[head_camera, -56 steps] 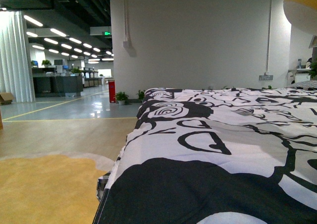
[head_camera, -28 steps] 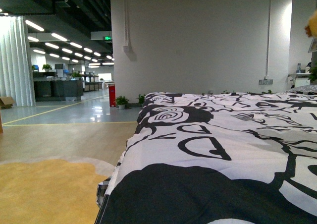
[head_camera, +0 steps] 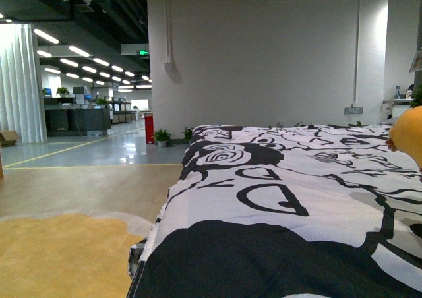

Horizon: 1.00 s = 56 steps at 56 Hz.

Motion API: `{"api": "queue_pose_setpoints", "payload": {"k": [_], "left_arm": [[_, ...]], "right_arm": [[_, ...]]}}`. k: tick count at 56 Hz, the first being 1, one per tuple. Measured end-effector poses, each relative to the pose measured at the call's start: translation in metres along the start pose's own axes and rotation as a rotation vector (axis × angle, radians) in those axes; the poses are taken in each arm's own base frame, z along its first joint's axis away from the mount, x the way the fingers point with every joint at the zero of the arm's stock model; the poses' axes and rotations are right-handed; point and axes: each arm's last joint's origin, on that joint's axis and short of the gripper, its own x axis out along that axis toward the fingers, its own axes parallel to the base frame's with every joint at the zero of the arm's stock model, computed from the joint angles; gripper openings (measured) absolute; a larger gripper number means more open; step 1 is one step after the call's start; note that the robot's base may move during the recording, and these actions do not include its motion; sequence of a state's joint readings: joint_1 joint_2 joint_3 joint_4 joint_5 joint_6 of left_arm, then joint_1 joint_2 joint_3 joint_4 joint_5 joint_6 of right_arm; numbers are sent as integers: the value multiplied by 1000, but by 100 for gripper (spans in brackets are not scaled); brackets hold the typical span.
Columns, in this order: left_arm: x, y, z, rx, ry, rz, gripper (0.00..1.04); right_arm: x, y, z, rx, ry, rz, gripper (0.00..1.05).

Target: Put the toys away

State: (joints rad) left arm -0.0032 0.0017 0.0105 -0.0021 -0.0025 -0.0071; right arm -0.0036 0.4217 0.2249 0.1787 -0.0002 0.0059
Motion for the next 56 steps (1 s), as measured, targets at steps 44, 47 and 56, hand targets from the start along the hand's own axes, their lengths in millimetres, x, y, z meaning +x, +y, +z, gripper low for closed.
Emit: {"api": "queue_pose_setpoints", "payload": {"k": [44, 47, 56], "left_arm": [[0, 0, 0, 0, 0, 0, 98], [0, 0, 0, 0, 0, 0, 98], [0, 0, 0, 0, 0, 0, 98]], "right_arm": [[-18, 0, -41, -3, -24, 0, 7], [-19, 0, -42, -3, -24, 0, 7], [-29, 0, -50, -3, -23, 0, 7]]}}
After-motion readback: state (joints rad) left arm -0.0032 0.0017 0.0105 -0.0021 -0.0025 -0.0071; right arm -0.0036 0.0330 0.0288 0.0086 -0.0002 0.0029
